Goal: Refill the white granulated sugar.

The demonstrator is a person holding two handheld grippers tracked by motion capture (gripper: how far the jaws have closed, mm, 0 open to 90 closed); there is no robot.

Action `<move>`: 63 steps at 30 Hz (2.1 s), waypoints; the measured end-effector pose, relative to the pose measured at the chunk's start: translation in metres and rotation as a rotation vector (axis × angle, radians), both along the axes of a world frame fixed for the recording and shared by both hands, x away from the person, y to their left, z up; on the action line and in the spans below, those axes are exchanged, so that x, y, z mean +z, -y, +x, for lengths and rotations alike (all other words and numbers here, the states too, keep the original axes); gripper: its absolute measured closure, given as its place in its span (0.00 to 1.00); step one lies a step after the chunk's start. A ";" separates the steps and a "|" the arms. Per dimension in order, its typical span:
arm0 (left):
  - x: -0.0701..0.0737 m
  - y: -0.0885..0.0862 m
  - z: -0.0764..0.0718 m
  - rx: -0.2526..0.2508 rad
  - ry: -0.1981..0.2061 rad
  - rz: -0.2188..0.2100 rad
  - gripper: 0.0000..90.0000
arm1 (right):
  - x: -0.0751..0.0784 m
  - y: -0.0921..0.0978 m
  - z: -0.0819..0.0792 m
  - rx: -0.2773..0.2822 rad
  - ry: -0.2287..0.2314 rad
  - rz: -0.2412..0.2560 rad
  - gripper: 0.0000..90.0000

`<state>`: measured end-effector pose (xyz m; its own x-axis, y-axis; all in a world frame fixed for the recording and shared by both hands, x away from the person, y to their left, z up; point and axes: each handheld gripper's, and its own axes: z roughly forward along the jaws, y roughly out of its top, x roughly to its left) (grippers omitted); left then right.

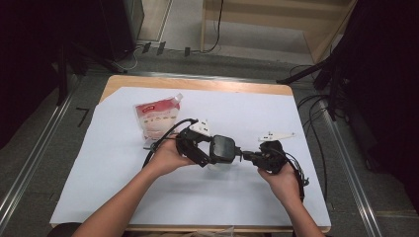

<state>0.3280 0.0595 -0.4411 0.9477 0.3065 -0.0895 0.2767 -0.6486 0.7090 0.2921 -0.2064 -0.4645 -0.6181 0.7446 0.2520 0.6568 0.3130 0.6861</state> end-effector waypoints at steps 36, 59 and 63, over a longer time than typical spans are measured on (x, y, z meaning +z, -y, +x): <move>0.022 0.002 -0.006 -0.028 -0.144 -0.046 0.68 | -0.002 -0.001 0.001 0.002 -0.024 0.011 1.00; 0.042 0.017 -0.014 -0.068 -0.110 -0.012 0.88 | -0.004 -0.003 0.002 0.010 -0.026 0.012 1.00; 0.047 0.025 -0.013 -0.070 -0.116 -0.011 0.88 | -0.004 -0.002 0.002 0.011 -0.029 0.018 1.00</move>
